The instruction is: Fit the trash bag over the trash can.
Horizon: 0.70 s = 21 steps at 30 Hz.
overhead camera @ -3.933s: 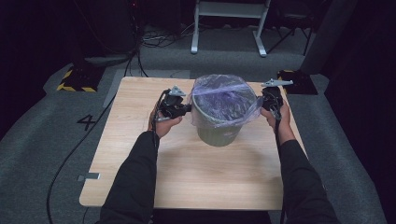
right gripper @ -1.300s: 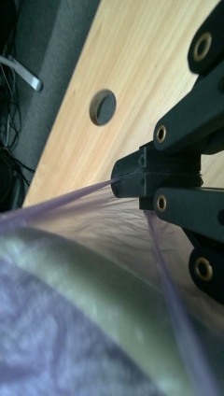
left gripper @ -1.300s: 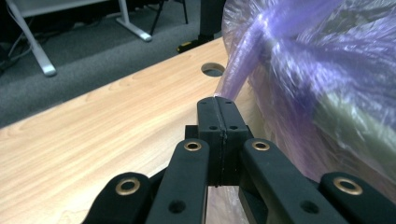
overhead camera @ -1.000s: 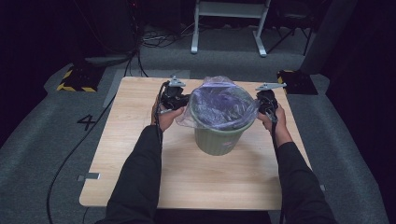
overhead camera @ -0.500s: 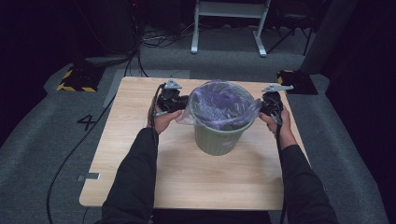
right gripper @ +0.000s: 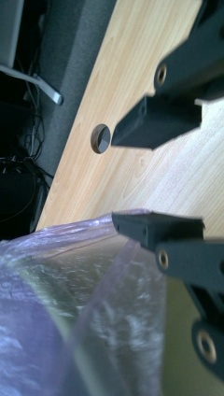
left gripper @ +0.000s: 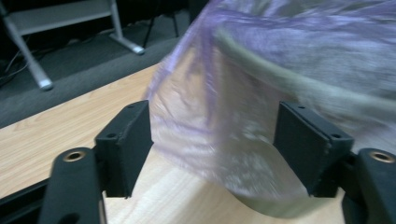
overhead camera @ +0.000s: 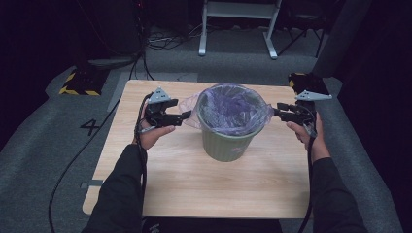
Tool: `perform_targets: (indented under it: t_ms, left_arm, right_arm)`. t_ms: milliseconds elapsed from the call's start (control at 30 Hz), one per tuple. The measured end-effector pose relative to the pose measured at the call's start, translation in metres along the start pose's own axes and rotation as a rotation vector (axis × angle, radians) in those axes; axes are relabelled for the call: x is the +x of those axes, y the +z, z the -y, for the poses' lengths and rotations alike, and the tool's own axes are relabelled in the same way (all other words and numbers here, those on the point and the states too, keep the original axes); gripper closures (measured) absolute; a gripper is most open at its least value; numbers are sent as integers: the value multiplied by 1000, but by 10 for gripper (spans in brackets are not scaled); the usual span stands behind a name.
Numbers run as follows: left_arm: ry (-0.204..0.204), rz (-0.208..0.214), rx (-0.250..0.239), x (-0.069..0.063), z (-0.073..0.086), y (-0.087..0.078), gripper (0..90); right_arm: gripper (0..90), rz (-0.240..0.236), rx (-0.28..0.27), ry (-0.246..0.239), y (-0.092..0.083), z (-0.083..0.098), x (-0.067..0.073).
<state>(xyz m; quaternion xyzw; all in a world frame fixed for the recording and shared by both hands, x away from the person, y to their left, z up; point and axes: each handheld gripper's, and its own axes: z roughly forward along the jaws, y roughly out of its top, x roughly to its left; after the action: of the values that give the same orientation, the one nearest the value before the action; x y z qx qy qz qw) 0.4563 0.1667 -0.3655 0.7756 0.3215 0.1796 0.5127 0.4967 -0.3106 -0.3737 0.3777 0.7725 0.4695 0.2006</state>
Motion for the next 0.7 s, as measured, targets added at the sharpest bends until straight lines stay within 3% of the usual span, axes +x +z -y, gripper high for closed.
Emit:
perform_targets:
  t_ms: [133, 300, 367, 500, 700]
  left_arm:
    - [39, 36, -20, -7, 2, -12, 245]
    - [91, 108, -17, -16, -1, -17, 212]
    - [119, 108, 3, -19, -2, -14, 203]
    - [136, 103, 13, -21, -5, -9, 203]
    - [147, 97, 33, -22, -4, -4, 285]
  right_arm:
    - [466, -31, -31, -50, -16, 1, 3]
    - [386, -63, -65, -187, -37, -5, 18]
    - [365, -91, -71, -239, -44, -9, 26]
    - [325, -131, -67, -313, -50, -13, 40]
    - [282, -199, -76, -368, -58, -11, 56]
